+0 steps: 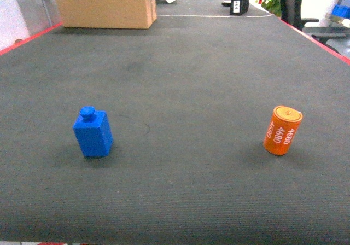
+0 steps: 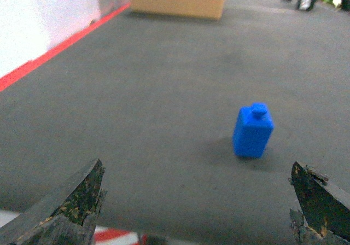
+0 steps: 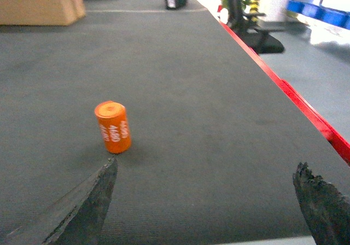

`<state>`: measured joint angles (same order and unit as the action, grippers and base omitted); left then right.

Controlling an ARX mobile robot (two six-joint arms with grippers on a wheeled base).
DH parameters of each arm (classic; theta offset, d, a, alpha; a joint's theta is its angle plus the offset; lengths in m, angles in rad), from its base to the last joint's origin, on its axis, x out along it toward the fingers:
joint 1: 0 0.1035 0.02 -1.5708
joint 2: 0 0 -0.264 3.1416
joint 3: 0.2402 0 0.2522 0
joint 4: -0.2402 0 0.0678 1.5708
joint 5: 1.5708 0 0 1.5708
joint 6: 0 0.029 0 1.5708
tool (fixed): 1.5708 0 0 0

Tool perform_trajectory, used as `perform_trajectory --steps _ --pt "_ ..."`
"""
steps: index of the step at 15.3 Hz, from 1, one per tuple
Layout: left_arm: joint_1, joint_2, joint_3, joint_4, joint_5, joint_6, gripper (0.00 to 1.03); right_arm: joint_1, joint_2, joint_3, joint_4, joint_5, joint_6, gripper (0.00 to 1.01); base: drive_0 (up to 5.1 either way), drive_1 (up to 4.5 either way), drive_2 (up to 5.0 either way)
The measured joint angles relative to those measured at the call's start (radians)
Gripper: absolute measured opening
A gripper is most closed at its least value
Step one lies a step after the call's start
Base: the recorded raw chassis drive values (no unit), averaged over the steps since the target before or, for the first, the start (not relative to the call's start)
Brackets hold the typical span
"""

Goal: Sort blue parts and orange caps into right shelf containers

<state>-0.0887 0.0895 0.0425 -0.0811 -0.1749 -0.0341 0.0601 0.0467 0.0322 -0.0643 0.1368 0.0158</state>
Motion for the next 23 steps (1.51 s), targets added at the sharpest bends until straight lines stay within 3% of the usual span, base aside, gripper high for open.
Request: perform_trajectory --steps 1,2,3,5,6,7,9,23 --pt "-0.106 0.161 0.011 0.103 -0.141 -0.023 0.98 0.119 0.167 0.013 0.090 0.194 0.021 0.98 0.0 0.00 0.0" --pt "-0.136 0.313 0.011 0.246 -0.181 -0.035 0.98 0.179 0.318 0.024 0.230 0.314 0.029 0.98 0.0 0.00 0.0" --pt "-0.114 0.487 0.030 0.418 -0.185 -0.042 0.98 0.181 0.486 0.051 0.383 0.354 0.039 0.98 0.0 0.00 0.0" --pt "-0.129 0.856 0.146 0.731 -0.132 -0.041 0.98 0.174 0.864 0.156 0.673 0.280 0.052 0.98 0.0 0.00 0.0" --pt "-0.140 1.209 0.277 0.895 -0.099 -0.043 0.98 0.176 1.238 0.287 0.838 0.217 0.065 0.98 0.0 0.00 0.0" --pt "-0.158 1.462 0.405 0.940 -0.081 -0.045 0.98 0.194 1.514 0.409 0.871 0.188 0.094 0.98 0.0 0.00 0.0" --pt "-0.165 1.596 0.477 0.954 -0.066 -0.045 0.98 0.195 1.624 0.464 0.874 0.179 0.124 0.98 0.0 0.00 0.0" --pt "-0.158 1.911 0.650 0.981 -0.061 -0.029 0.98 0.162 1.950 0.712 0.835 0.134 0.160 0.98 0.0 0.00 0.0"
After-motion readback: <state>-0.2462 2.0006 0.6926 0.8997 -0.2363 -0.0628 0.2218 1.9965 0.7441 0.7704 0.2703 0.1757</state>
